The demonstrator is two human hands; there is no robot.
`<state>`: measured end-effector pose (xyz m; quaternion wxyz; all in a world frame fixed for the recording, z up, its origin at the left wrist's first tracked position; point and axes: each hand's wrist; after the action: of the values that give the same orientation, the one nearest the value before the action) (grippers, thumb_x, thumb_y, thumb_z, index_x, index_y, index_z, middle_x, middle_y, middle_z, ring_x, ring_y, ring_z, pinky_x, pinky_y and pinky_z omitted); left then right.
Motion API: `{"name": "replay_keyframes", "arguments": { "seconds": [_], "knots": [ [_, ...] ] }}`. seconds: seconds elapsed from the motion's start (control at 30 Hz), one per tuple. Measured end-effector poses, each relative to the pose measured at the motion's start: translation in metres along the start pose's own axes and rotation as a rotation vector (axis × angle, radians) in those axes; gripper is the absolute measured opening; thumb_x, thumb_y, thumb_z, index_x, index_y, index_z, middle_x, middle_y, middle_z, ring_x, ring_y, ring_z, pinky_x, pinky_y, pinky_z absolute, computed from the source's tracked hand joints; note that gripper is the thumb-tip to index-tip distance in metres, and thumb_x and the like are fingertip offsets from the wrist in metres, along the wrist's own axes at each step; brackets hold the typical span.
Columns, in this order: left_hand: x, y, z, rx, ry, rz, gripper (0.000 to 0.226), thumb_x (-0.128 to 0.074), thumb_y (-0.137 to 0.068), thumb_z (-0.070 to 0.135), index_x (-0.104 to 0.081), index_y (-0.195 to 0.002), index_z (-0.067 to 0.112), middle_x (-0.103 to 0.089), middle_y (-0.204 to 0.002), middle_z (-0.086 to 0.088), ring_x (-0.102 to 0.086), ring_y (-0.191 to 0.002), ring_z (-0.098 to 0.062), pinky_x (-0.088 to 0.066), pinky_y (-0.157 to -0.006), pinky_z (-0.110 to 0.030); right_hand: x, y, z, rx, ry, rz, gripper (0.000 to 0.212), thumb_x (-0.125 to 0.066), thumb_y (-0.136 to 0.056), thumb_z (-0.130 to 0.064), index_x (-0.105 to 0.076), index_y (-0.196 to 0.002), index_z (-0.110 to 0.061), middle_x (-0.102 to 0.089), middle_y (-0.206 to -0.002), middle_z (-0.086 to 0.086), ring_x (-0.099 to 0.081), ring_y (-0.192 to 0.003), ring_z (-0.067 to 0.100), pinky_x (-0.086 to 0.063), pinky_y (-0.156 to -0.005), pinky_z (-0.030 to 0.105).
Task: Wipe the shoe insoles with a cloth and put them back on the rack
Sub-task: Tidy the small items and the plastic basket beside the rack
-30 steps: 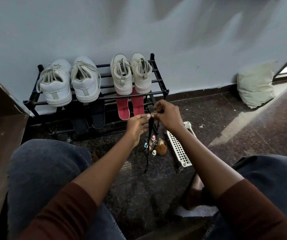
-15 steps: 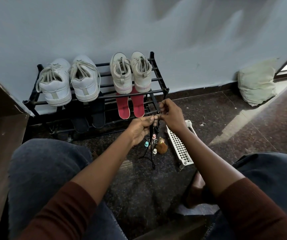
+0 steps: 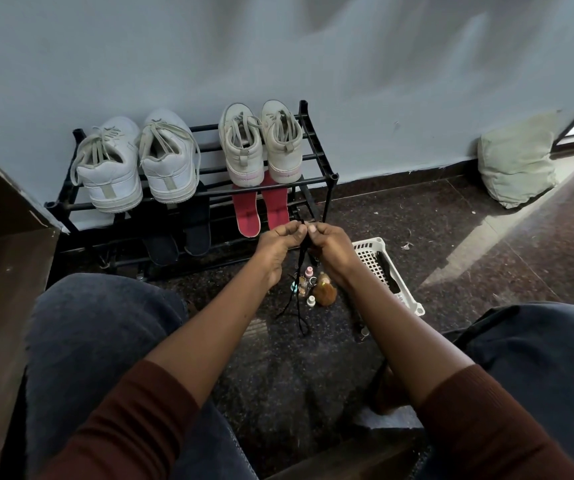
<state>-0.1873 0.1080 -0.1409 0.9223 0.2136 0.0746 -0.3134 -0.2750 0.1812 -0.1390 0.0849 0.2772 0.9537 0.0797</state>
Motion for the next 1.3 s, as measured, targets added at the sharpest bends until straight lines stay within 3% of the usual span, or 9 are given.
{"name": "replay_keyframes", "arguments": {
  "seconds": [0.17,0.27,0.33,0.5,0.63,0.97,1.07,1.17,1.3],
  "knots": [
    [0.002,-0.001,0.004,0.017,0.115,0.027,0.014,-0.05,-0.097,0.017,-0.06,-0.088,0.017,-0.067,-0.08,0.01,-0.059,-0.061,-0.001,-0.043,-0.064,-0.014,0.001,0.0,0.004,-0.042,0.099,-0.011,0.029,-0.043,-0.097,-0.009,-0.063,-0.076,-0.007,-0.051,-0.058,-0.002,-0.046,-0.051,0.006,-0.039,-0.056,0.019],
    [0.009,-0.005,0.005,0.073,0.303,0.057,0.013,-0.043,-0.1,0.017,-0.052,-0.091,0.021,-0.066,-0.101,0.006,-0.063,-0.081,-0.007,-0.04,-0.088,-0.026,0.009,0.001,0.013,-0.078,0.134,-0.027,0.026,-0.045,-0.096,-0.007,-0.064,-0.08,-0.004,-0.048,-0.056,-0.002,-0.04,-0.046,0.005,-0.033,-0.052,0.02],
    [0.013,-0.007,0.005,0.1,0.402,0.099,0.02,-0.039,-0.101,0.013,-0.05,-0.086,0.021,-0.071,-0.083,0.005,-0.063,-0.082,-0.01,-0.039,-0.096,-0.036,0.015,0.003,0.018,-0.104,0.14,0.026,0.021,-0.047,-0.094,-0.004,-0.065,-0.089,0.004,-0.049,-0.057,-0.001,-0.04,-0.047,0.005,-0.034,-0.053,0.019],
    [0.018,-0.012,0.006,0.073,0.575,0.205,0.028,-0.037,-0.101,0.008,-0.048,-0.078,0.017,-0.049,-0.062,0.004,-0.048,-0.052,-0.007,-0.05,-0.07,-0.032,0.032,0.007,0.027,-0.171,0.177,0.06,0.019,-0.049,-0.092,0.001,-0.065,-0.1,0.009,-0.056,-0.055,-0.002,-0.049,-0.046,0.001,-0.041,-0.052,0.016],
    [0.032,-0.021,0.004,0.01,0.538,0.285,0.037,-0.03,-0.101,0.002,-0.041,-0.07,0.019,-0.039,-0.065,0.004,-0.035,-0.033,0.0,-0.029,-0.038,-0.014,0.045,0.012,0.025,-0.167,0.308,0.035,0.019,-0.05,-0.09,0.004,-0.064,-0.103,0.002,-0.063,-0.056,-0.005,-0.055,-0.047,-0.004,-0.044,-0.052,0.01],
    [0.057,-0.027,0.002,-0.031,0.242,0.506,0.017,-0.035,-0.101,0.005,-0.044,-0.089,0.013,-0.043,-0.067,-0.001,-0.034,-0.037,-0.002,-0.023,-0.035,-0.015,0.086,0.013,0.03,-0.171,0.648,0.116,0.014,-0.058,-0.088,-0.002,-0.071,-0.085,-0.002,-0.056,-0.056,-0.014,-0.044,-0.042,-0.002,-0.034,-0.046,0.01],
    [0.053,-0.026,-0.006,-0.029,-0.088,0.417,0.015,-0.032,-0.102,0.011,-0.032,-0.11,0.024,-0.043,-0.069,0.0,-0.033,-0.05,-0.008,-0.024,-0.042,-0.02,0.083,0.011,0.026,-0.133,0.758,0.118,0.02,-0.059,-0.089,-0.007,-0.07,-0.073,-0.013,-0.05,-0.045,-0.018,-0.039,-0.046,-0.001,-0.03,-0.047,0.014],
    [0.042,-0.02,-0.005,-0.055,-0.418,0.166,0.019,-0.024,-0.104,0.022,-0.042,-0.111,0.025,-0.044,-0.086,0.002,-0.039,-0.066,-0.009,-0.033,-0.051,-0.022,0.073,0.007,0.021,-0.084,0.864,0.075,0.017,-0.059,-0.089,-0.012,-0.072,-0.098,-0.006,-0.067,-0.074,-0.001,-0.052,-0.062,0.006,-0.037,-0.059,0.019],
    [0.029,-0.014,-0.015,-0.071,-0.782,-0.237,0.038,-0.045,-0.097,0.04,-0.056,-0.127,0.018,-0.051,-0.134,-0.004,-0.046,-0.124,-0.022,-0.038,-0.101,-0.036,0.054,0.002,0.013,-0.032,1.013,-0.025,0.022,-0.058,-0.09,-0.017,-0.07,-0.106,-0.008,-0.07,-0.105,0.012,-0.062,-0.097,0.022,-0.038,-0.077,0.021]
  ]
}}
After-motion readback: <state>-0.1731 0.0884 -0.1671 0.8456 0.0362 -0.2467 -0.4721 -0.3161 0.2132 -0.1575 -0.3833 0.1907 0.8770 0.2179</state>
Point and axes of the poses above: each hand's wrist, its own y-axis away from the middle knuckle, its own x-axis out of the back of the hand, z = x × y
